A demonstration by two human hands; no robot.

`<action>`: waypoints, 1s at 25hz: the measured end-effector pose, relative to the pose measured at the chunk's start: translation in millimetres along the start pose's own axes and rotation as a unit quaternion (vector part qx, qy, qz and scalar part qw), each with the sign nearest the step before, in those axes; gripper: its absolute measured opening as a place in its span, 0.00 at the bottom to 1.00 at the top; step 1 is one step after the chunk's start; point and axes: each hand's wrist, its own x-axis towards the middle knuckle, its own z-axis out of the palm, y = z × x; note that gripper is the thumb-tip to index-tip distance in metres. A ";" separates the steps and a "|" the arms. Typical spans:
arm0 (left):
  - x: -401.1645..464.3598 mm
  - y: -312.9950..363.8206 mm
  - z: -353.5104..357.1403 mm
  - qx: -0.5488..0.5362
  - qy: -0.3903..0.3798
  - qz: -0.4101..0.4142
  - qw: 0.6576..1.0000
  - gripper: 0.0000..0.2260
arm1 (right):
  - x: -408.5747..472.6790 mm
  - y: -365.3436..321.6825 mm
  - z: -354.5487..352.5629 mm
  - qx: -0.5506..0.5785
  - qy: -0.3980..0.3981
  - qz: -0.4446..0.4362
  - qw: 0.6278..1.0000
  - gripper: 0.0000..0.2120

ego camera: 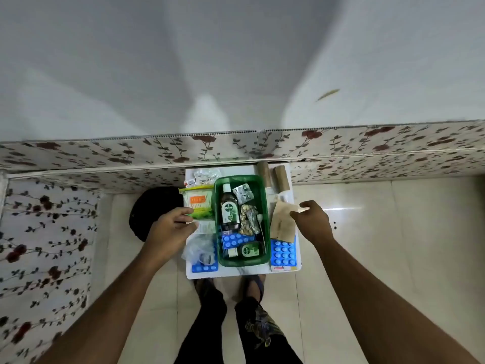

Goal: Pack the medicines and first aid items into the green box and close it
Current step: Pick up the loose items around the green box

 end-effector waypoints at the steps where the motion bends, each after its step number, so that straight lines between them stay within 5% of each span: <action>1: 7.8 -10.7 5.3 0.002 0.002 -0.011 1.000 0.15 | 9.8 5.3 8.9 -0.004 -0.007 0.019 1.000 0.26; 5: 20.8 -49.8 22.0 0.149 0.006 0.009 0.989 0.19 | 34.1 22.8 32.5 0.005 0.030 0.057 0.998 0.31; 12: 11.0 -85.2 39.7 0.271 -0.031 0.039 0.961 0.25 | 33.5 29.1 50.0 0.063 0.090 0.044 0.993 0.18; 18: 15.4 -93.3 57.4 0.247 0.007 0.054 0.967 0.17 | 38.0 40.6 40.9 0.170 0.073 -0.011 0.983 0.06; 21: 13.2 -87.8 52.2 0.229 0.028 0.041 0.972 0.14 | 19.4 31.3 24.4 0.234 0.095 -0.036 0.967 0.08; 25: 1.8 -66.9 25.9 0.104 0.085 0.009 0.991 0.06 | -16.4 -11.3 -12.0 0.259 0.148 -0.101 0.949 0.05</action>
